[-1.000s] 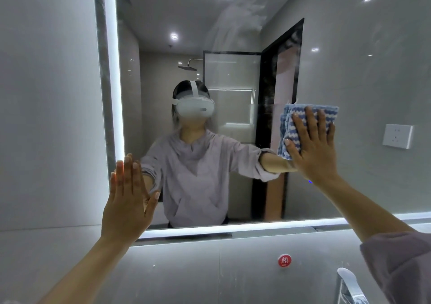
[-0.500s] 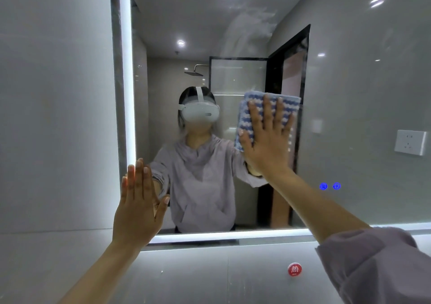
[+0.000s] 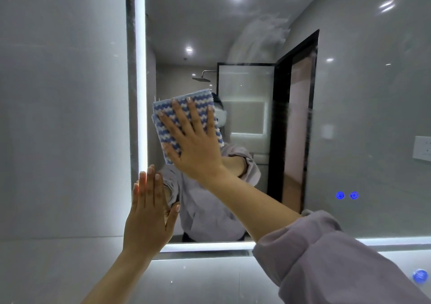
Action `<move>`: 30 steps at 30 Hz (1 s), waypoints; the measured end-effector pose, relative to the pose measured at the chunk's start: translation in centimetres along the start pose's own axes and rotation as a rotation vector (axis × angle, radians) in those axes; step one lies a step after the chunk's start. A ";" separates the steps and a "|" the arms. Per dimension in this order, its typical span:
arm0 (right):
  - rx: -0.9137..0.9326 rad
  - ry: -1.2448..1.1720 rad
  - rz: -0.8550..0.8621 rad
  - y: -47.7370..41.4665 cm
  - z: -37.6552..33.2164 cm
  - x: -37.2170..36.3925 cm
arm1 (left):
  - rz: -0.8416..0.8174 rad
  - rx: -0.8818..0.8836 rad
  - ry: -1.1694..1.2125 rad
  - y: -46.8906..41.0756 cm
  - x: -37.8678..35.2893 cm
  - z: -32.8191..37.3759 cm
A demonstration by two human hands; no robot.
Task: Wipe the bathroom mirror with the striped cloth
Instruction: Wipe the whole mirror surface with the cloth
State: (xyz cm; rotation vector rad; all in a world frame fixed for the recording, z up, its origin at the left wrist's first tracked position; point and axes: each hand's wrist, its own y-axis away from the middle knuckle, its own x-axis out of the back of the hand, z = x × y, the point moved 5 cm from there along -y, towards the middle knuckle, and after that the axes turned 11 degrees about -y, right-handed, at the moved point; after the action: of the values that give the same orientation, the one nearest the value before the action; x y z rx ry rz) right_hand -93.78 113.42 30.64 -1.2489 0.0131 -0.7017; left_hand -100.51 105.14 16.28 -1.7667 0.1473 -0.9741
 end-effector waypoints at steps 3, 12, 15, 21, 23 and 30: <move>0.030 -0.005 0.001 -0.1 0.3 0.0 | -0.007 0.006 0.003 -0.2 0.0 0.0; 0.064 0.010 0.009 0.0 5.8 2.1 | -0.014 0.003 -0.005 -0.1 1.1 0.2; 0.012 0.034 0.037 0.6 9.6 3.4 | 0.000 -0.008 -0.008 -0.1 1.3 0.3; -0.115 0.079 0.077 3.2 18.1 5.7 | 0.021 -0.012 -0.007 0.0 1.2 0.3; -0.175 0.089 0.086 4.5 20.6 6.1 | 0.024 -0.012 -0.008 0.0 1.2 0.3; -0.460 0.013 0.146 9.1 25.6 6.8 | -0.017 -0.019 -0.032 0.1 0.9 0.1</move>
State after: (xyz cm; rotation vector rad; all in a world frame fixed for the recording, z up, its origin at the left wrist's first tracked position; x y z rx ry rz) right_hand -74.39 133.37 34.05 -1.6636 0.2879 -0.5967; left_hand -99.83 104.71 16.63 -1.8027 0.1214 -0.9592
